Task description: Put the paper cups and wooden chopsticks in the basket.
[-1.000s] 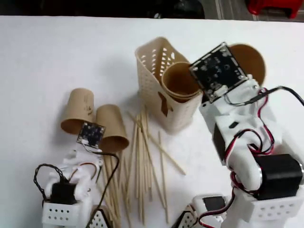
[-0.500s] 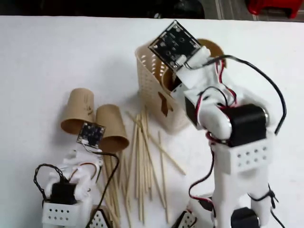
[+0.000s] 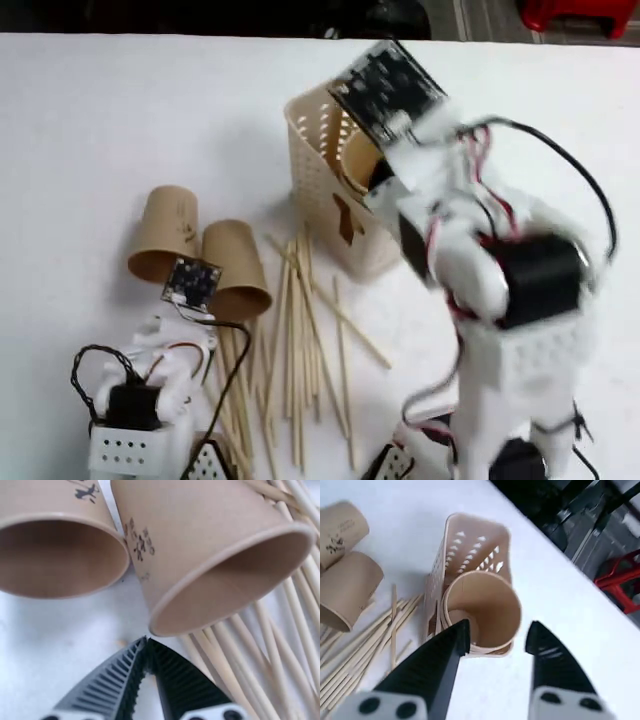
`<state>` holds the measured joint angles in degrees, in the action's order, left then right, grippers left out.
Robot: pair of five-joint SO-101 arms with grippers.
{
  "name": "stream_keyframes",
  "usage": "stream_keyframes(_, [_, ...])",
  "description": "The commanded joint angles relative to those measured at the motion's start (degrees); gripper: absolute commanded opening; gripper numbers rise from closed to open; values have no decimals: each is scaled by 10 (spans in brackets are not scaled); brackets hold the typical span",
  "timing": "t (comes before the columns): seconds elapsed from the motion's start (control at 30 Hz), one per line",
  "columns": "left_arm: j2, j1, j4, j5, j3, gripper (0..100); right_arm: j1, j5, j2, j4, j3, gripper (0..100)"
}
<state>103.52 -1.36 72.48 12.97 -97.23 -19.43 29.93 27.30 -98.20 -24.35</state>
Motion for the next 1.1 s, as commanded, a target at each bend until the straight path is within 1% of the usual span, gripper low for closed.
stream_keyframes(0.0, [5,-4,-5,5,3,24,0,-7,62,-2,18,31])
stream_keyframes(0.03, [5,-4,-6,5,4,24,0,-7,77,-2,38,12])
stream_keyframes(0.1, [6,-4,-7,5,16,24,1,-7,110,-2,88,27])
stream_keyframes(0.23, [6,-5,-11,3,43,24,33,-12,171,8,185,19])
stream_keyframes(0.37, [7,-5,-40,6,46,24,76,-13,224,19,265,19])
stream_keyframes(0.43, [7,-5,-47,6,63,24,93,-27,248,28,305,19])
stream_keyframes(0.6, [7,-4,-47,9,127,24,159,-55,312,91,436,19])
stream_keyframes(0.63, [7,-4,-44,24,143,24,174,-57,323,108,467,19])
stream_keyframes(0.77, [7,-4,-4,147,219,24,224,-58,360,189,597,19])
stream_keyframes(0.83, [6,-3,18,183,258,24,245,-85,371,230,658,19])
stream_keyframes(0.9, [4,-4,44,203,298,50,269,-124,374,271,709,21])
stream_keyframes(1.03, [2,-4,91,207,351,220,298,-162,374,338,770,21])
stream_keyframes(1.07, [-5,-4,98,207,356,243,305,-171,374,349,778,21])
